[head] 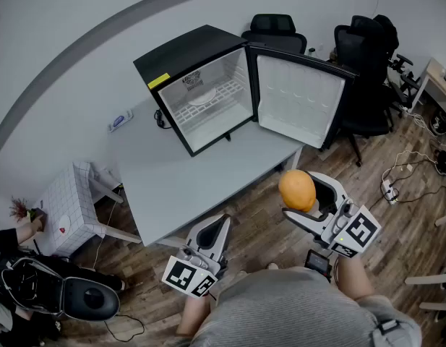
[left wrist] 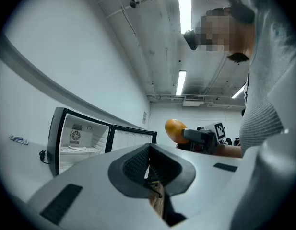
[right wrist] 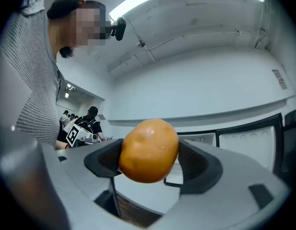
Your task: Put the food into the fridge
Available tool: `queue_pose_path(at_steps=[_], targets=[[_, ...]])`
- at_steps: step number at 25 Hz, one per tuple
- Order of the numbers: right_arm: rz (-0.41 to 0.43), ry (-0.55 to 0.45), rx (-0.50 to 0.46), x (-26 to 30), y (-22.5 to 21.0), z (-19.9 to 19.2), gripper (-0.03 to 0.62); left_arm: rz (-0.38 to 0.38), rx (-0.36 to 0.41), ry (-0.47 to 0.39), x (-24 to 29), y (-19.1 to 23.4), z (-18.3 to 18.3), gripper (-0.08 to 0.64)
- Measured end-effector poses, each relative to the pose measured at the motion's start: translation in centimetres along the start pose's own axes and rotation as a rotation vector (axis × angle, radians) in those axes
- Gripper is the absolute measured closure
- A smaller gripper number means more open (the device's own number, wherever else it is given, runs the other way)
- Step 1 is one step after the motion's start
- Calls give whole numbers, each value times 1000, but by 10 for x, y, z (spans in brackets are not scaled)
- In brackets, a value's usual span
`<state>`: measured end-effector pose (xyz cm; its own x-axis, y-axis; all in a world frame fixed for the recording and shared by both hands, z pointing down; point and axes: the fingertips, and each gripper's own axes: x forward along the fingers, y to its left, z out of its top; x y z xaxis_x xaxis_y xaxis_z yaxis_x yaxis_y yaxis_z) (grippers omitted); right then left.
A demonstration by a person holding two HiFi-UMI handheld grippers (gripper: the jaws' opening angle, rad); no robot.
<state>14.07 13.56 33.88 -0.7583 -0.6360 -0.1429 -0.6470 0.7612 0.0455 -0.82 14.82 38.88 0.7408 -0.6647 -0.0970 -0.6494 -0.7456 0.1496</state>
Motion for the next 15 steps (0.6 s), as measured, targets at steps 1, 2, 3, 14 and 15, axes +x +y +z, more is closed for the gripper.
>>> queue_pose_path(at_steps=[1,2,3,14,15], targets=[[-1,-2,1,1,0,1,235,-2,-2,0,1,0,0,549],[-1,-5,1,2,-1,1,235,-3,-4,0,1,0,0,549],[-1,-7,1,2,-1,2,235,-5,-4,0,2,1,0,549],[3,-8,-3,5,-3,3,235,-11,-2,4,4,-1,0,549],[2,-7,-4,5,-3,3,235,-11,-1,5,4,-1,0,549]])
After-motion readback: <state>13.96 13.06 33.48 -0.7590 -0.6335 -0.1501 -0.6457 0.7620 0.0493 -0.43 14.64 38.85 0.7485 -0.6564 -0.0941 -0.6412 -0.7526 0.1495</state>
